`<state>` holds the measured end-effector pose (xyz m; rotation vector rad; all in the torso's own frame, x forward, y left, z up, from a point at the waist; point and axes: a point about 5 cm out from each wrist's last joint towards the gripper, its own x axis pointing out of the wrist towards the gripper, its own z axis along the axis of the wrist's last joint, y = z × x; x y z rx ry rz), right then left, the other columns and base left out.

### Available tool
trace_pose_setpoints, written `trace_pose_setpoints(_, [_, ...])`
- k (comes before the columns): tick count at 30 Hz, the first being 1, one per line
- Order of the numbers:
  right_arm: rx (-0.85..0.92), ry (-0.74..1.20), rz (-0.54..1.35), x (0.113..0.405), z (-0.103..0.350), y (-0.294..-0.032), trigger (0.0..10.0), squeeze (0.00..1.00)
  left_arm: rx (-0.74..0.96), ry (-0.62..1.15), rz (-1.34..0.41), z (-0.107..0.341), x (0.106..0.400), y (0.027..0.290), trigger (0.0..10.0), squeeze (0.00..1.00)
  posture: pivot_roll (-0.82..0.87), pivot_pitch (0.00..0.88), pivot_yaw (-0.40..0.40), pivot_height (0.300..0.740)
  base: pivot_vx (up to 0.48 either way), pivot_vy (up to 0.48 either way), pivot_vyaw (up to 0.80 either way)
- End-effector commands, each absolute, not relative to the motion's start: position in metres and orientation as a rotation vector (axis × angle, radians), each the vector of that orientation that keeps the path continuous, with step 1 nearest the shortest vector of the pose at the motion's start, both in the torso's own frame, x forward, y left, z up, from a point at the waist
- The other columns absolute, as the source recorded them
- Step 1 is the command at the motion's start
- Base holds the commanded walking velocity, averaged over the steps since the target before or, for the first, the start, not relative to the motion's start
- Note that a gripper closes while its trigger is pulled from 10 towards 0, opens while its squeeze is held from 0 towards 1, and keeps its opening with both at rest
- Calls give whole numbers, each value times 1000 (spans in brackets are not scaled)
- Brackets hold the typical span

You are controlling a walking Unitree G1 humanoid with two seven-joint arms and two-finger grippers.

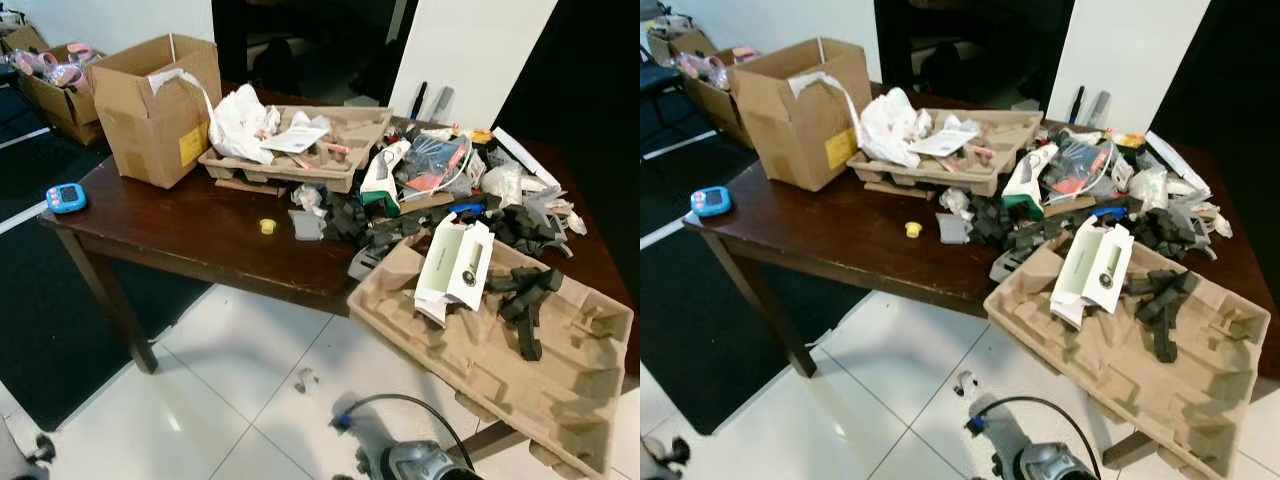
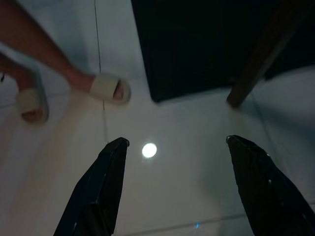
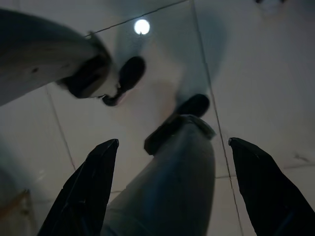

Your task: Picking trash to rubbish bin

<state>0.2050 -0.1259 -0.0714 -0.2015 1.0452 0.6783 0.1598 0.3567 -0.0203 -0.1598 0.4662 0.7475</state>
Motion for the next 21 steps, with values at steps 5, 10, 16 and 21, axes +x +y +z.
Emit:
trace_pose_setpoints(5, [-199, 1092, 547, 193, -80, -138, 10000, 0, -139, 74, 526, 45, 224, 361, 10000, 0, 204, 88, -68, 740, 0, 0, 0])
trace_pose_setpoints(10, [-238, 1142, 472, 182, -87, -150, 10000, 0, -109, -214, 151, 116, 275, 328, 10000, 0, 204, 88, -68, 740, 0, 0, -160])
trace_pose_setpoints(16, [-246, 1183, 428, 168, -93, -159, 10000, 0, -77, -434, -203, 185, 294, 275, 10000, 0, 229, 87, -80, 740, 0, 0, -800])
trace_pose_setpoints(21, [-247, 1200, 413, 160, -97, -161, 10000, 0, -55, -495, -432, 212, 296, 243, 10000, 0, 219, 80, -68, 740, 0, 0, -800])
